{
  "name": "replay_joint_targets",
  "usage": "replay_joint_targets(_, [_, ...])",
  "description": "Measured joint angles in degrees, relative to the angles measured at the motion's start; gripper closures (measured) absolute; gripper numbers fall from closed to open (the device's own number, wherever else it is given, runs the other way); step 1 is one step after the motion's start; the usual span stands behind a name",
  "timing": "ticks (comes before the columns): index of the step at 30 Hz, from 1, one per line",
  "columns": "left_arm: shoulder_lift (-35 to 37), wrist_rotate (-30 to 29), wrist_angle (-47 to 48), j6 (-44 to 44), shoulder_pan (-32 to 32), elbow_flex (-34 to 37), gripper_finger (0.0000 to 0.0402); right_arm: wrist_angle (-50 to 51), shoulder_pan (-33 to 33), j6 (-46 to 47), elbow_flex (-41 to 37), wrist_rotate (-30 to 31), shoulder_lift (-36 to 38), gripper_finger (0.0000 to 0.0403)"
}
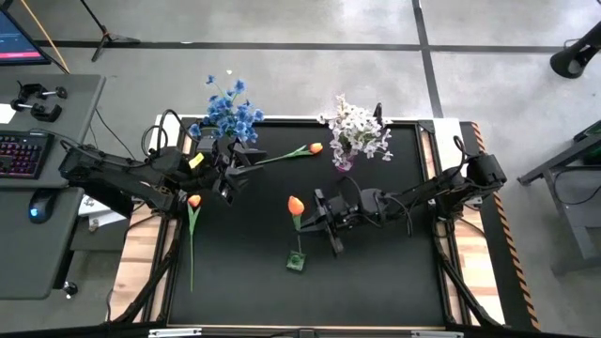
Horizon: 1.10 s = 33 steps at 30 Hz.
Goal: Sort flowers into vase by color
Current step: Put the bottom right orange flower into the green vase
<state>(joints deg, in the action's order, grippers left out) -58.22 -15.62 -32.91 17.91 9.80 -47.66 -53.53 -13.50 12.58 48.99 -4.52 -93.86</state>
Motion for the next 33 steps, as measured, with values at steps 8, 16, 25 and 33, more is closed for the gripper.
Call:
replay_joint_targets(8, [0.0, 0.0, 0.0, -0.02, 0.0, 0.0, 0.0195, 0.27, 0.0, -0.97, 0.0, -0.02, 0.0, 0.0403])
replay_joint_targets(16, [0.0, 0.0, 0.0, -0.04, 0.0, 0.0, 0.0195, -0.76, 0.0, -0.98, 0.0, -0.28, 0.0, 0.0403])
replay_joint_targets(25, [0.0, 0.59, 0.01, -0.18, -0.02, -0.02, 0.0195, -4.16, -0.02, -1.04, 0.0, -2.25, 0.0, 0.0403])
replay_joint_targets(33, [0.02, 1.54, 0.03, -0.06, -0.02, -0.02, 0.0195, -5.62, -0.04, -5.1, 0.0, -2.88, 0.0, 0.0403])
